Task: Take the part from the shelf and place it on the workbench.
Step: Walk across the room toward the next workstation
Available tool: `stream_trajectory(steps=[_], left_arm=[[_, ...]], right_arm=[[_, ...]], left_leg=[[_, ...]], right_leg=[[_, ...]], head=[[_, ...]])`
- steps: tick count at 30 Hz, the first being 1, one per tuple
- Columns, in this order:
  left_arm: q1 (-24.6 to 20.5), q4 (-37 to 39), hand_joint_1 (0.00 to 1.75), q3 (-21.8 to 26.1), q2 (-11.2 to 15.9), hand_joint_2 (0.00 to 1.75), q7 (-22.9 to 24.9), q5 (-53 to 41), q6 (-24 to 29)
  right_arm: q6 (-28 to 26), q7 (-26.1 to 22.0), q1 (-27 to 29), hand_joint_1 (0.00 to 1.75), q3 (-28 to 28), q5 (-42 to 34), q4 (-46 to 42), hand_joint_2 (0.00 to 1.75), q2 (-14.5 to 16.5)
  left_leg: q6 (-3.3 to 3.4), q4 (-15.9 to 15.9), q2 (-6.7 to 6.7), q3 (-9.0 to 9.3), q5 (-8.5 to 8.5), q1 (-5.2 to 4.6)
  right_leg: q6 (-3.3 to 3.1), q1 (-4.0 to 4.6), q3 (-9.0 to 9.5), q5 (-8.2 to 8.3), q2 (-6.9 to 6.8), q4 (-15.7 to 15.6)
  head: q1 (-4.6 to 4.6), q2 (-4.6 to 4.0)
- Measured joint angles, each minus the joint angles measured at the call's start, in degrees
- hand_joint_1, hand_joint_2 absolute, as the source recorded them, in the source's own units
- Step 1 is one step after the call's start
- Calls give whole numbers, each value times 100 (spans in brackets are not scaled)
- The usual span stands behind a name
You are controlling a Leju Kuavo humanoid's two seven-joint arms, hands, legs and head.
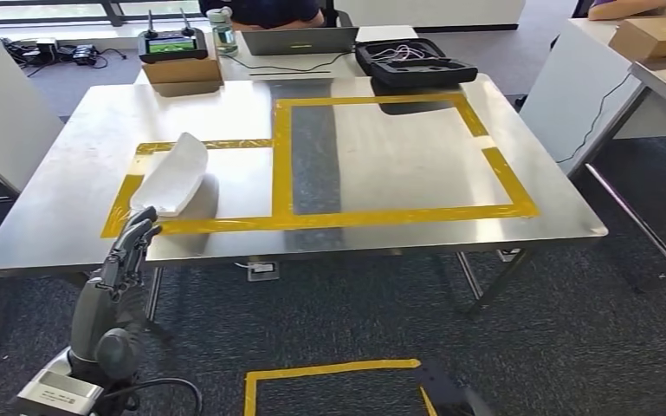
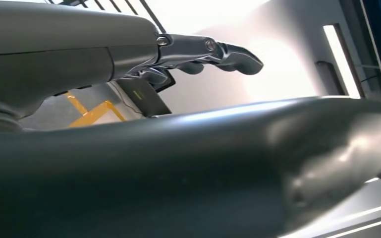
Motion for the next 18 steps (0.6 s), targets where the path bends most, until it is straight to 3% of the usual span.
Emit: stream_trajectory(steps=[2,5,6,7,8,10,12,16,18], left_arm=[[-4,-5,0,-19,-1,0,37,22,-75],[-4,11,0,-51,-2,0,76,42,-173],[-3,23,0,-59,-2,0,79,45,-191],[-3,36,0,-68,-1,0,80,49,-200],[-2,46,0,-75,-1,0,80,52,-202],[-4,54,0,-81,-1,0,80,61,-203],[-8,55,0,-81,-1,0,81,76,-203],[-9,57,0,-81,2,0,82,93,-204],[-11,58,0,-81,7,0,82,97,-204]], right_arm=[[-42,-9,14,0,0,-12,-1,0,-2],[-111,-8,44,0,-3,-40,-1,0,-7],[-132,-7,61,0,-4,-47,-1,0,-9],[-150,-9,80,0,-5,-49,-1,0,-13],[-163,-13,97,0,-5,-50,-1,0,-18],[-176,-21,109,0,-8,-47,-2,0,-37],[-185,-32,109,0,-15,-44,-4,0,-55],[-188,-39,130,0,-35,-42,-5,0,-81],[-188,-40,130,0,-44,-42,-5,0,-82]], left_leg=[[93,-30,13,-73,93,21],[156,-15,23,-246,214,17],[157,-1,24,-301,245,12],[154,16,24,-351,273,9],[144,34,24,-393,296,8],[113,79,26,-449,331,3],[60,113,30,-482,363,-11],[-86,142,20,-527,386,2],[-152,531,5,-681,69,18]], right_leg=[[57,-1,-124,-215,4,245],[111,-3,-528,-893,5,1307],[120,-2,-589,-1001,6,1553],[122,-1,-541,-1004,5,1593],[117,-2,-366,-905,5,1386],[80,4,176,-642,1,569],[6,25,475,-511,2,35],[-151,31,434,-387,-2,-54],[-208,7,372,-305,-10,-80]], head=[[5,1],[10,0],[10,-1],[10,0],[10,1],[9,1],[8,1],[4,0],[2,0]])
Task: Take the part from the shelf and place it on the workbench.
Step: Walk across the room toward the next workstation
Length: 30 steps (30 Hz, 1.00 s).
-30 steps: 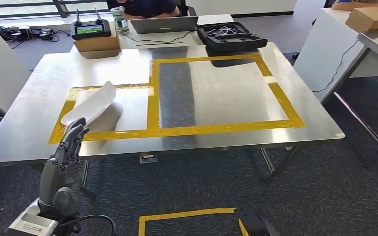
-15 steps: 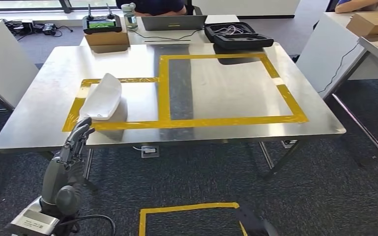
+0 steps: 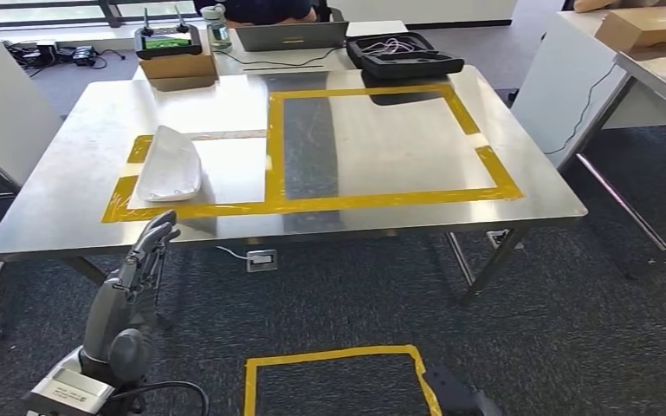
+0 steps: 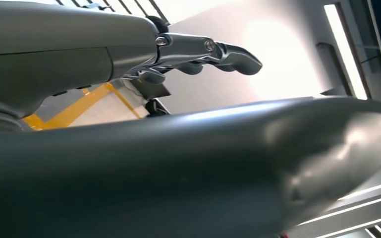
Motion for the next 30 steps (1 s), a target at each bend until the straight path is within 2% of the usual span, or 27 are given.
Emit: stream_trajectory(steps=[2,3,4,5,8,9,12,13,14,16,17,18,19,20,21,23,24,25,26,28,29,30], left_arm=[[1,9,0,0,5,0,0,4,1],[3,15,0,0,8,0,0,5,1],[4,20,0,0,9,0,0,5,1],[4,23,0,0,10,0,0,5,1],[-7,17,0,-1,12,0,0,5,8],[-11,12,0,-1,13,0,-1,5,20],[-11,8,0,0,16,0,-4,6,98],[-11,9,0,0,15,0,-4,6,132],[-12,9,0,0,13,0,-4,6,165],[-8,19,0,0,9,0,-9,7,222],[0,31,0,0,9,0,-13,7,244],[11,46,0,0,9,0,-17,7,258],[23,61,0,0,9,0,-19,8,268],[32,73,0,0,9,0,-20,8,274],[37,81,0,0,9,0,-22,8,281],[37,91,0,1,9,0,-37,10,301],[36,96,0,1,9,0,-54,14,314],[34,101,0,2,9,0,-73,21,328],[33,107,0,2,9,0,-93,30,341],[34,115,0,2,12,0,-119,40,366],[35,117,0,2,15,0,-125,42,374],[37,119,0,2,20,0,-127,43,381]], right_arm=[[0,-1,7,0,-4,0,0,0,-1],[0,0,11,0,-4,0,0,0,-1],[0,0,13,0,-4,0,0,0,-2],[0,1,13,0,-4,1,0,0,-2],[5,15,6,0,-4,30,-1,0,-6],[15,24,-2,0,-4,52,-2,0,-9],[67,54,-40,0,-4,130,-16,0,-16],[89,66,-54,0,-4,156,-27,0,-16],[112,81,-70,0,-3,181,-39,0,-15],[162,131,-106,0,1,227,-51,0,-13],[193,157,-119,0,2,244,-54,0,-12],[220,176,-125,0,2,254,-55,0,-12],[245,186,-126,0,3,259,-55,0,-12],[259,188,-124,0,4,261,-55,0,-11],[262,184,-123,0,6,261,-55,0,-11],[263,162,-132,0,9,261,-55,0,-11],[266,150,-139,0,10,263,-55,0,-10],[270,143,-146,0,11,265,-55,0,-9],[279,140,-151,0,13,267,-55,0,-8],[298,139,-158,0,13,269,-55,0,-3],[308,139,-165,0,13,269,-55,0,0],[314,139,-172,0,13,269,-55,0,4]], left_leg=[[-51,755,-4,-278,-468,17],[-66,1053,-4,-369,-609,25],[-72,1163,-3,-365,-643,32],[-72,1030,-3,-236,-570,39],[-25,-135,-8,496,-206,40],[12,-377,-13,624,-152,29],[152,-461,-21,611,-69,-9],[199,-469,-15,586,-29,-9],[248,-481,-8,551,16,-4],[313,-489,5,450,103,0],[331,-486,7,388,145,-7],[336,-481,8,328,186,-16],[336,-474,7,276,224,-24],[330,-464,5,229,258,-30],[322,-452,3,192,287,-34],[287,-421,5,141,334,-43],[258,-411,7,124,357,-44],[223,-408,10,113,381,-41],[183,-419,12,108,409,-37],[109,-425,6,85,438,-31],[73,-356,-2,48,368,-29],[36,-174,-9,-31,213,-24]], right_leg=[[-15,-1,-106,66,-2,12],[-10,-2,-163,99,-2,24],[-1,-2,-218,130,-3,37],[10,-4,-265,159,-3,49],[81,-6,-347,229,2,86],[115,-2,-357,252,4,92],[230,-14,-372,326,5,72],[265,-26,-394,303,5,98],[292,-34,-451,198,5,208],[326,-40,-682,-229,5,773],[335,-39,-827,-471,5,1174],[340,-37,-926,-638,5,1506],[337,-34,-940,-706,5,1673],[325,-30,-832,-668,5,1607],[306,-25,-607,-542,5,1307],[243,3,-75,-297,2,477],[210,23,83,-228,1,199],[178,44,147,-202,1,63],[149,66,130,-182,2,53],[86,54,95,-95,-1,20],[53,37,68,-45,-5,-1],[26,16,30,9,-11,-22]], head=[[-1,1],[-1,1],[-1,0],[-1,1],[-1,1],[2,1],[8,0],[8,-1],[8,-1],[9,1],[9,1],[8,2],[9,1],[9,1],[9,1],[7,2],[7,2],[6,2],[6,1],[7,1],[5,0],[4,0]])
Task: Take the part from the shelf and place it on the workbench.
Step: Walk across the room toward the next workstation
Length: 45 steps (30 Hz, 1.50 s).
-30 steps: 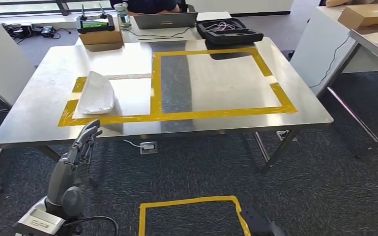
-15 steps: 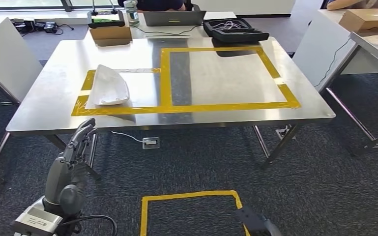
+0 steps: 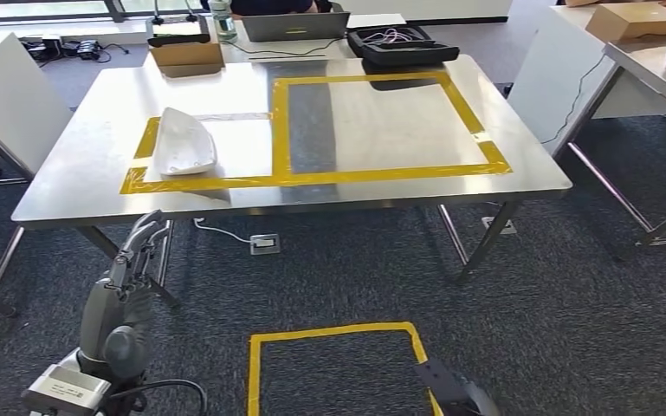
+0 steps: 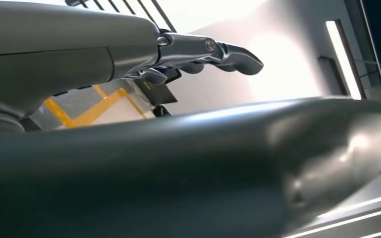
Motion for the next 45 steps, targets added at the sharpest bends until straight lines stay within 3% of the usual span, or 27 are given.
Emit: stream_trajectory(steps=[3,4,5,7,9,10,13,15,18,19,20,21,24,25,27,29,31,33,35,36,39,40,43,45], left_arm=[[9,7,0,0,14,0,-2,2,10],[12,12,0,0,17,0,-2,2,11],[13,16,0,0,20,0,-2,2,11],[10,20,0,0,23,0,-2,2,11],[5,17,0,0,24,0,-3,2,13],[3,15,0,0,24,0,-3,2,14],[5,4,0,0,23,0,-6,-9,18],[3,-8,0,0,13,0,-5,-35,18],[10,-21,0,0,5,0,14,-94,13],[13,-24,0,0,5,0,28,-113,7],[16,-27,0,0,7,0,45,-125,-2],[17,-36,0,0,7,0,63,-135,-12],[15,-85,0,0,7,0,113,-150,-52],[12,-97,0,0,7,0,121,-152,-63],[5,-104,0,0,6,0,125,-155,-72],[1,-103,0,-1,7,0,125,-154,-72],[-6,-97,0,-2,8,0,123,-150,-72],[-9,-75,0,-2,8,0,123,-143,-72],[-7,-48,0,-2,8,0,123,-138,-71],[-8,-39,0,-2,8,0,123,-138,-70],[-20,-31,0,-2,4,0,122,-138,-69],[-24,-31,0,-2,1,0,120,-138,-68],[-26,-25,0,-2,-10,0,114,-137,-65],[-30,-24,0,-2,-21,0,114,-137,-65]], right_arm=[[6,0,-8,0,0,-4,0,0,13],[5,0,-6,0,0,-8,1,0,15],[4,0,-5,0,0,-12,1,0,17],[3,-1,-5,0,1,-17,2,0,23],[3,-3,-7,0,1,-19,2,0,28],[2,-3,-9,0,1,-20,2,0,29],[-2,-5,-9,0,2,-29,2,0,32],[-4,-11,-4,0,3,-43,2,0,39],[-5,-31,1,0,4,-64,2,0,52],[-5,-38,4,0,4,-72,2,0,56],[-5,-43,7,0,4,-80,2,0,62],[-5,-50,8,0,4,-85,2,0,68],[-26,-85,-7,0,-3,-101,2,0,84],[-38,-95,-12,0,-7,-105,2,0,87],[-56,-104,-7,0,-15,-107,4,0,92],[-59,-103,-1,0,-20,-107,8,0,94],[-60,-103,-7,0,-24,-106,9,0,98],[-60,-103,-8,0,-28,-106,10,0,102],[-60,-104,-5,0,-37,-107,15,0,103],[-60,-105,-5,0,-44,-107,18,0,103],[-63,-108,-2,0,-60,-108,22,0,103],[-66,-111,-2,0,-64,-108,23,0,102],[-73,-122,1,0,-70,-109,24,0,101],[-73,-124,5,0,-70,-109,24,0,102]], left_leg=[[-91,1042,-7,-366,-676,38],[-107,1259,-6,-405,-778,46],[-114,1262,-6,-331,-771,54],[-111,630,-4,146,-532,70],[-56,-69,-14,571,-370,60],[-13,-235,-21,652,-341,47],[135,-284,-27,601,-254,14],[222,-309,-15,532,-161,26],[283,-309,-2,362,-31,18],[286,-304,0,311,6,9],[285,-297,1,266,41,2],[279,-289,0,226,72,-3],[226,-257,-1,138,151,-14],[194,-252,0,122,176,-17],[122,-265,3,107,233,-12],[55,-241,0,74,225,-3],[-9,100,-9,-65,-65,10],[-70,825,-11,-311,-537,35],[-109,1270,-10,-393,-749,57],[-117,1181,-9,-278,-700,66],[-93,81,-15,436,-378,78],[-61,-164,-24,567,-327,70],[73,-251,-44,557,-252,32],[164,-269,-32,511,-182,38]], right_leg=[[-26,-11,-169,120,-11,10],[-20,-12,-231,156,-14,23],[-10,-14,-291,188,-16,40],[23,-21,-384,240,-14,80],[80,-14,-432,283,-9,113],[115,-9,-443,307,-8,119],[232,-30,-466,386,-4,100],[292,-44,-576,199,-1,305],[338,-46,-976,-512,1,1377],[339,-45,-1044,-645,1,1654],[331,-42,-1003,-668,1,1725],[315,-39,-838,-587,1,1550],[218,-4,-64,-240,1,364],[182,15,61,-194,1,134],[116,43,66,-142,2,51],[43,20,30,-58,-5,17],[-18,-11,-32,33,-15,-18],[-37,-12,-131,100,-18,-9],[-24,-13,-244,163,-21,20],[-11,-16,-299,190,-21,41],[61,-25,-418,254,-14,112],[97,-21,-441,279,-12,126],[215,-26,-472,364,-8,107],[280,-47,-531,254,-5,220]], head=[[-2,-1],[-1,-1],[-2,0],[-2,0],[-2,1],[-1,1],[4,2],[9,1],[14,-1],[14,-1],[14,0],[14,0],[13,0],[12,0],[13,0],[11,1],[8,1],[7,1],[6,0],[6,-1],[7,0],[8,0],[10,0],[10,-1]])
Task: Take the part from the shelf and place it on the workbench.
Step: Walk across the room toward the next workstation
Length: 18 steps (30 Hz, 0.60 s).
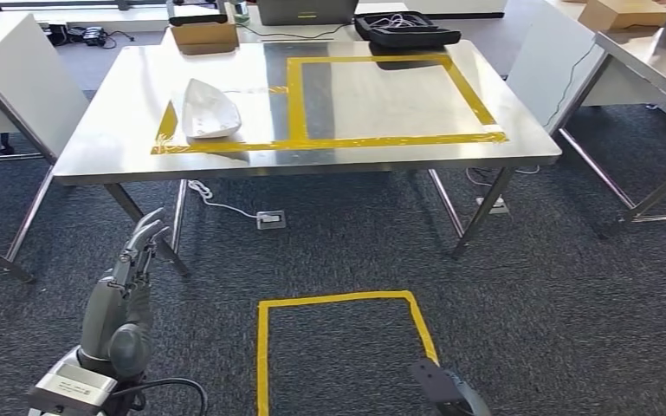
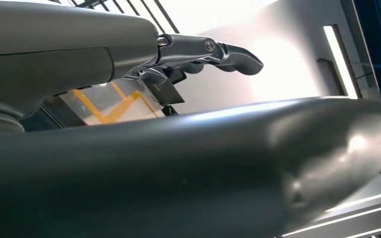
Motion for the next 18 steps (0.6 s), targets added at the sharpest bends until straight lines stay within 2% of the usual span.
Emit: stream_trajectory(steps=[1,3,4,5,6,7,9,10,11,15,18], left_arm=[[-1,1,0,0,-8,0,0,-1,0],[-1,4,0,0,-19,0,0,1,0],[1,7,0,0,-21,0,0,1,0],[2,10,0,0,-21,0,0,2,0],[3,13,0,0,-21,0,0,2,0],[3,15,0,0,-21,0,-1,2,0],[-1,15,0,0,-25,0,-7,1,1],[-6,16,0,0,-27,0,-11,1,3],[-13,17,0,0,-29,0,-15,1,5],[-42,31,0,0,-32,0,-17,2,36],[-55,44,0,0,-32,0,-17,2,51]], right_arm=[[0,-1,1,0,0,0,0,0,1],[0,-1,1,0,0,0,0,0,1],[0,-1,3,0,0,0,0,0,1],[0,-1,6,0,0,0,0,0,1],[0,-1,8,0,0,0,0,0,1],[1,-1,8,0,0,0,0,0,1],[8,1,-3,0,0,2,0,0,-2],[13,2,-12,0,0,3,0,0,-4],[18,3,-20,0,0,5,1,0,-7],[45,17,-19,0,-2,17,4,0,-15],[79,20,-22,0,-2,22,4,0,-15]], left_leg=[[41,-10,7,-34,40,8],[84,-7,15,-130,110,1],[90,-5,17,-182,146,-7],[90,-2,17,-230,180,-14],[87,1,17,-272,211,-20],[79,3,16,-307,237,-24],[47,8,17,-346,281,-29],[20,8,19,-356,301,-30],[-10,5,22,-361,321,-28],[15,-24,39,-369,344,-38],[-62,-64,36,-370,411,-32]], right_leg=[[25,-6,-88,-175,1,219],[56,-5,-361,-652,2,952],[61,-3,-476,-827,2,1301],[56,1,-505,-901,2,1484],[43,5,-422,-871,3,1450],[19,12,-214,-748,3,1175],[-54,39,328,-506,0,337],[-94,63,513,-439,-1,20],[-128,81,597,-424,-2,-147],[-167,105,578,-367,-1,-213],[-206,113,548,-344,-3,-197]], head=[[1,0],[1,1],[1,2],[1,2],[1,2],[1,2],[0,1],[2,2],[3,2],[4,1],[4,1]])
